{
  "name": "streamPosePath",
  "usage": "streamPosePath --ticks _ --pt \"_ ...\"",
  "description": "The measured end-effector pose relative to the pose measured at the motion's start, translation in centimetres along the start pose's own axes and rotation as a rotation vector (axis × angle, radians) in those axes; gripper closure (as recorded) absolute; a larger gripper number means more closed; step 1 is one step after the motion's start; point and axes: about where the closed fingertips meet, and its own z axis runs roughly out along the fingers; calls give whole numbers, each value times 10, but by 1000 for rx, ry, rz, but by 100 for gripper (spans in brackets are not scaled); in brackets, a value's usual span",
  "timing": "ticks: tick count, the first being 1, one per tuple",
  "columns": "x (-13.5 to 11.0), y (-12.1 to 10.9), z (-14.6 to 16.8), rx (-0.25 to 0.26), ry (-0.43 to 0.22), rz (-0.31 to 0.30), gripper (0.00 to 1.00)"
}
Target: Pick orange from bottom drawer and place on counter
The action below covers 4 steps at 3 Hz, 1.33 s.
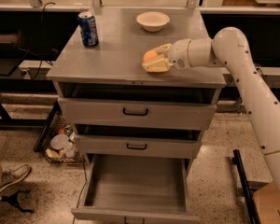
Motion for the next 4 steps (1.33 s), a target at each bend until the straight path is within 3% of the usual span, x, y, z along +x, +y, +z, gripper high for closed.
streamPosePath --ticks 1,2,4 --pt "0 1 2 -10 7 3 6" --pt "0 2 3 -17 6 5 0" --pt "0 4 3 -27 -3 12 0"
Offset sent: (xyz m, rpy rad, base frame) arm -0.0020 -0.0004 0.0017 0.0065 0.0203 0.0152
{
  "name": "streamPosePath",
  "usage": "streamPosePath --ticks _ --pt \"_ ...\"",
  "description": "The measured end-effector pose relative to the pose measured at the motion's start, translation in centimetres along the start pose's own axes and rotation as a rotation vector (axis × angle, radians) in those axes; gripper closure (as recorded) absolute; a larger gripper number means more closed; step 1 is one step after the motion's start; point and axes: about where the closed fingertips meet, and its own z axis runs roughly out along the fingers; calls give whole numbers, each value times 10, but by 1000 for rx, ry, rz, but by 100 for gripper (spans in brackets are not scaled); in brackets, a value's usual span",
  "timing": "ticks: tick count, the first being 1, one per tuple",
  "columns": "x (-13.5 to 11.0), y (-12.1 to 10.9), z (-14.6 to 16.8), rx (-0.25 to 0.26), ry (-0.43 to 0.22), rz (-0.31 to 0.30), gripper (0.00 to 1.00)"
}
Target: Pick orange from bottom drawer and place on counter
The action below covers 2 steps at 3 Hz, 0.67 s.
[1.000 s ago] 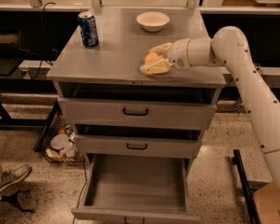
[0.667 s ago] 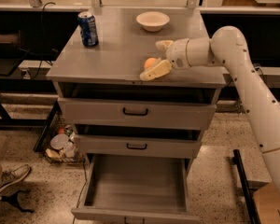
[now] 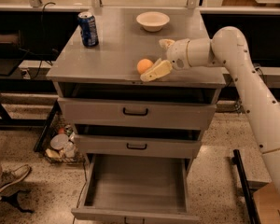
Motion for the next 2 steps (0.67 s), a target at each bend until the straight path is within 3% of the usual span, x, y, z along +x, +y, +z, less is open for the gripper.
streamPosePath --ticks 2 --pt "-3 -11 -17 35 -64 42 0"
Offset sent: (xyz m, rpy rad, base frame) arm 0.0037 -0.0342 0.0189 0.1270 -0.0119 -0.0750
